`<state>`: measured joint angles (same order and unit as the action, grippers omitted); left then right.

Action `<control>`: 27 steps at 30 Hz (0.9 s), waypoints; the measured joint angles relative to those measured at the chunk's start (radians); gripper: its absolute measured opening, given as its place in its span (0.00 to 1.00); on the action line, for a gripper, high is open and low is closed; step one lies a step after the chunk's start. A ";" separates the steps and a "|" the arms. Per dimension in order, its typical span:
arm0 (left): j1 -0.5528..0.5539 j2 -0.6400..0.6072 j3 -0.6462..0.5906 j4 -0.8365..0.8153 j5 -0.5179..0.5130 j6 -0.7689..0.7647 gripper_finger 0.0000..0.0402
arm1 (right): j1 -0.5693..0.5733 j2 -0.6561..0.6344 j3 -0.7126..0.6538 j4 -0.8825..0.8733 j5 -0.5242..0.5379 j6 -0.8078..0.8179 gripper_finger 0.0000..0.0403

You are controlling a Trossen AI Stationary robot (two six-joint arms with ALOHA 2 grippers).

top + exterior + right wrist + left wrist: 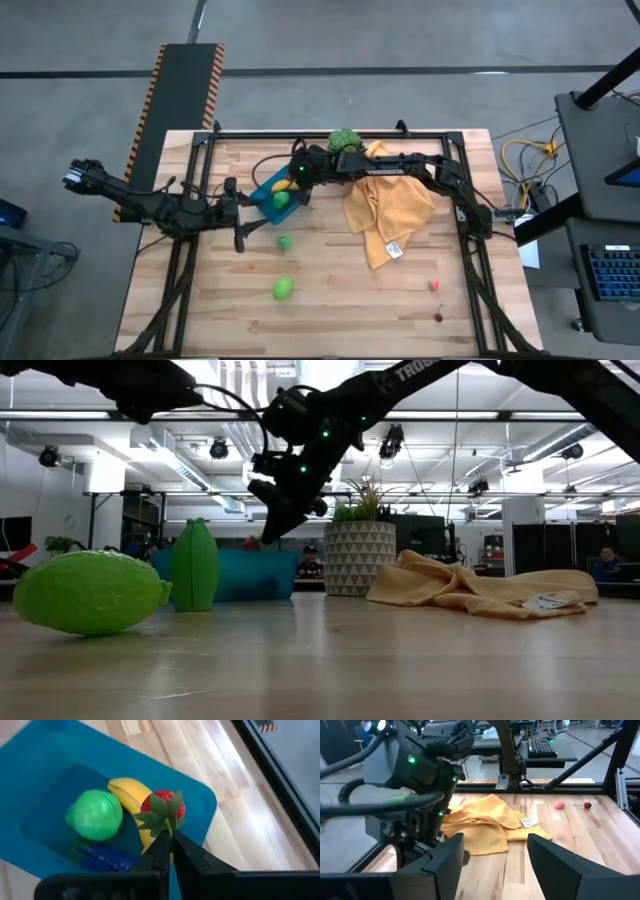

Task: Pick and placing Produce into tupperware
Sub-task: Put the red strawberry into the blue bin

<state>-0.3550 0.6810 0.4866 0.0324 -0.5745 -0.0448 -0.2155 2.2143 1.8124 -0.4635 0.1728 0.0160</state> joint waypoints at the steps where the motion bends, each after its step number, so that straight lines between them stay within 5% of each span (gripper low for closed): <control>1: 0.000 -0.002 0.000 0.003 0.003 0.000 0.51 | -0.004 0.005 0.008 -0.015 -0.001 0.008 0.02; 27: 0.000 -0.013 0.003 0.003 0.020 0.035 0.51 | -0.017 0.023 0.046 -0.053 -0.060 0.036 0.02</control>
<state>-0.3553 0.6678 0.4896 0.0349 -0.5545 -0.0101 -0.2321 2.2375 1.8584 -0.5167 0.1123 0.0521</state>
